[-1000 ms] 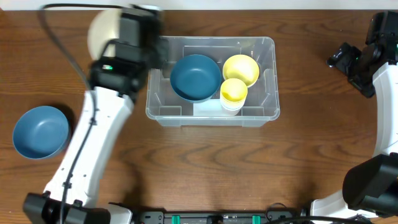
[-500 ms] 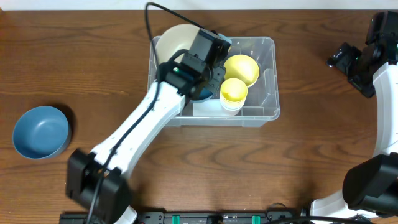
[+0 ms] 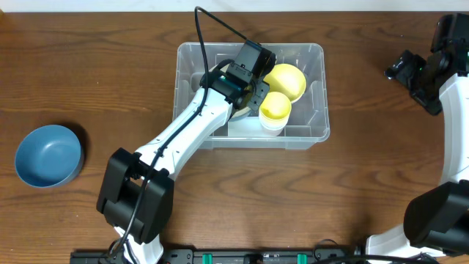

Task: Pack container
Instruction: 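Lower the cream bowl onto the bowl in the container, then release and move the left gripper to the blue bowl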

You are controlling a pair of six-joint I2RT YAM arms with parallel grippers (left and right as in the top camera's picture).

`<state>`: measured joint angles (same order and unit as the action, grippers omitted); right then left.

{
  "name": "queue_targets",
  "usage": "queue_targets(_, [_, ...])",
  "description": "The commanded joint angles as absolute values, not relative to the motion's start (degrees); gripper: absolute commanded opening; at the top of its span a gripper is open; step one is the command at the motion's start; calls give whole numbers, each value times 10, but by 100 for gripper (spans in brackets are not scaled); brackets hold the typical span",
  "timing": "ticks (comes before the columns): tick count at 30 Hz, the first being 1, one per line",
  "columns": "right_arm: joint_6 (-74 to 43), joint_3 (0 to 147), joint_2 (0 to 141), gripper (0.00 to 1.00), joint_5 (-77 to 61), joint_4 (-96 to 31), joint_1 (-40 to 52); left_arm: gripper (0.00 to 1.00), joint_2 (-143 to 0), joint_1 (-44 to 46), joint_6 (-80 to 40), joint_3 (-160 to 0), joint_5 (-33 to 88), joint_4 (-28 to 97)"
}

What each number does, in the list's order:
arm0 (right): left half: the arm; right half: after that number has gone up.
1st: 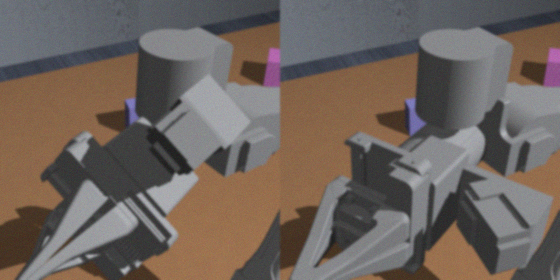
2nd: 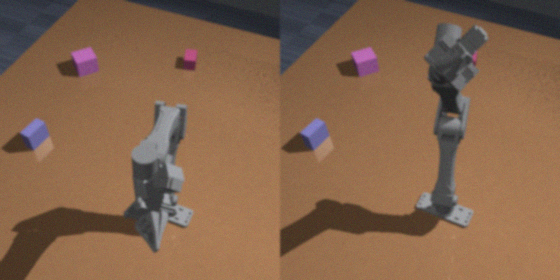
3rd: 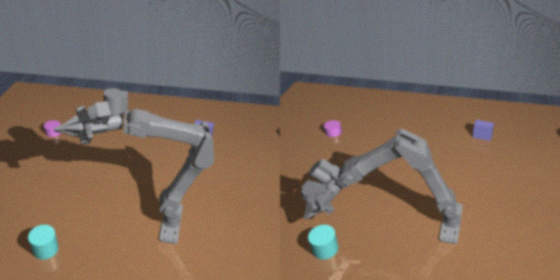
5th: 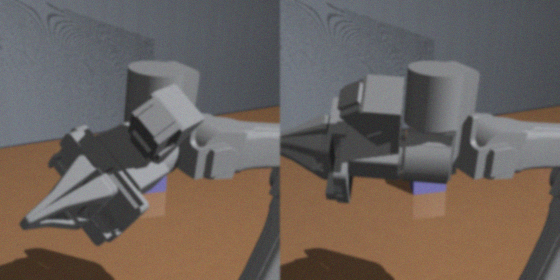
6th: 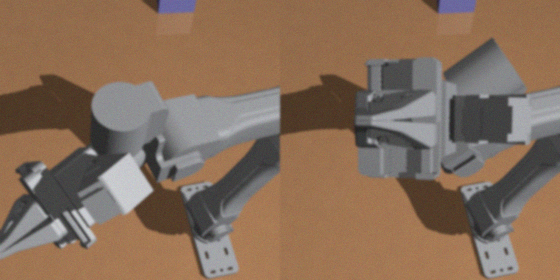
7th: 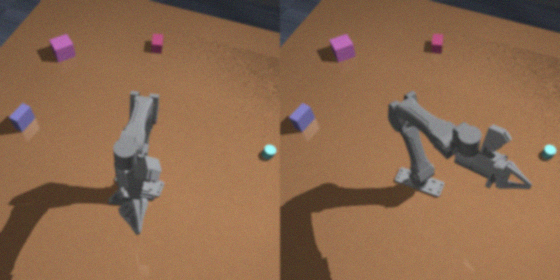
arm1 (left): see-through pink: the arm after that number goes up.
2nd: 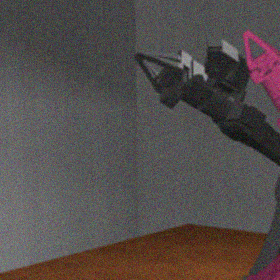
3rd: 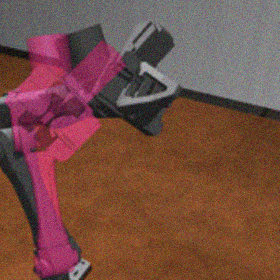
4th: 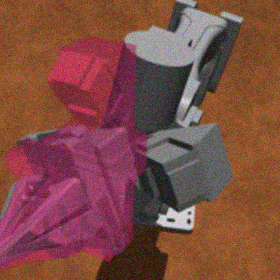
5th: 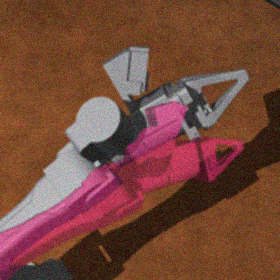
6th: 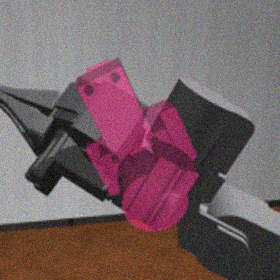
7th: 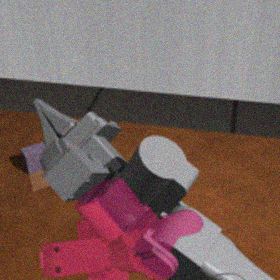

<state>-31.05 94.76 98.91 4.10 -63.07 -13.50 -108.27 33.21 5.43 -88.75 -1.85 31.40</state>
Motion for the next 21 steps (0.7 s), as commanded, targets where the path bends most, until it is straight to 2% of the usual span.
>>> queue_targets(1, [-319,948,992,99,45,-630,-136,52,-1080,332,58,-894,-39,309])
queue_targets(6, [-319,948,992,99,45,-630,-136,53,-1068,328,58,-896,-97,302])
queue_targets(14, [-319,948,992,99,45,-630,-136,53,-980,274,27,-896,-102,312])
queue_targets(21, [-319,948,992,99,45,-630,-136,53,-887,170,-67,-896,-102,422])
